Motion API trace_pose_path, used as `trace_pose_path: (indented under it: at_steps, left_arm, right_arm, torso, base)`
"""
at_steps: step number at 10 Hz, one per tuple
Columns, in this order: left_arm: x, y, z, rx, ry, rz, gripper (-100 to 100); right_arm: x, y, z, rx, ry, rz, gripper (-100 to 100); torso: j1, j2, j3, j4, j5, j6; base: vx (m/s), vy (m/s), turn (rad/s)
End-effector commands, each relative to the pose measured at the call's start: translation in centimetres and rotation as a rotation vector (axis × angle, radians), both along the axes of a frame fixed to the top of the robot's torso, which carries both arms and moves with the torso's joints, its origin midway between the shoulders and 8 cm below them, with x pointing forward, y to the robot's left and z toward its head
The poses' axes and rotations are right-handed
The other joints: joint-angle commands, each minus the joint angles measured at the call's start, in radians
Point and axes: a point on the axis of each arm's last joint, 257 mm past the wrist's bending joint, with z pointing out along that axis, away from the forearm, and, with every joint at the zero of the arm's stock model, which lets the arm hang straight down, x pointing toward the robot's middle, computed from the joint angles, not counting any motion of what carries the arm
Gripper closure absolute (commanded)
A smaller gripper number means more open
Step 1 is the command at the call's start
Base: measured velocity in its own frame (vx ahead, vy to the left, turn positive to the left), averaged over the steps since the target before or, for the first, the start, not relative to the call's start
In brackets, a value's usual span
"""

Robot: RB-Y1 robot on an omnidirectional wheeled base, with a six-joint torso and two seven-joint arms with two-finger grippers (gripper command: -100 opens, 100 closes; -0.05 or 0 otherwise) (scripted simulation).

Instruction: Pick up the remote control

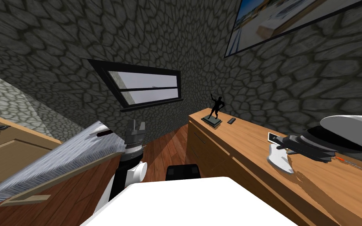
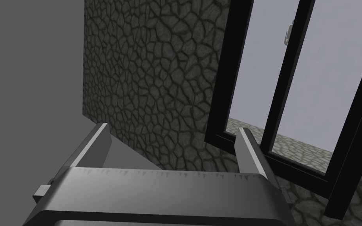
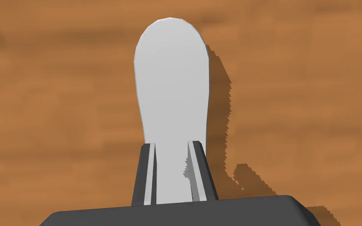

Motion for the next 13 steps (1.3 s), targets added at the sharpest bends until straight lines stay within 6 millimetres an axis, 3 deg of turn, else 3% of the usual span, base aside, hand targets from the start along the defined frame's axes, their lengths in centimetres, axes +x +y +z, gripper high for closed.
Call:
trace_pose_path:
  at_steps: [1, 5, 8, 13]
  left_arm:
    - [0.0, 0.0, 0.0, 0.000, 0.000, 0.000, 0]
    - [0.0, 0.0, 0.0, 0.000, 0.000, 0.000, 0]
    - [0.0, 0.0, 0.0, 0.000, 0.000, 0.000, 0]
    - [0.0, 0.0, 0.0, 0.000, 0.000, 0.000, 0]
  right_arm:
    - [1.2, -0.8, 1.6, -0.035, -0.048, -0.008, -100]
    - [2.4, -2.6, 3.7, -0.046, -0.148, -0.107, -100]
    - [1.3, -2.6, 2.8, 0.014, -0.143, -0.164, -100]
    - [-1.5, -0.6, 0.5, 0.105, -0.030, -0.151, -100]
  torso:
    - [0.000, 0.000, 0.000, 0.000, 0.000, 0.000]
    - [-0.004, 0.005, 0.003, 0.001, -0.001, 0.000]
    - [-0.004, 0.002, 0.001, 0.001, -0.001, 0.000]
    - [0.002, -0.008, -0.005, -0.002, 0.000, 0.000]
  base:
    - [-0.115, -0.062, 0.079]
    - [-0.151, -0.078, 0.192]
    - [-0.094, -0.076, 0.211]
    - [0.031, -0.007, 0.035]
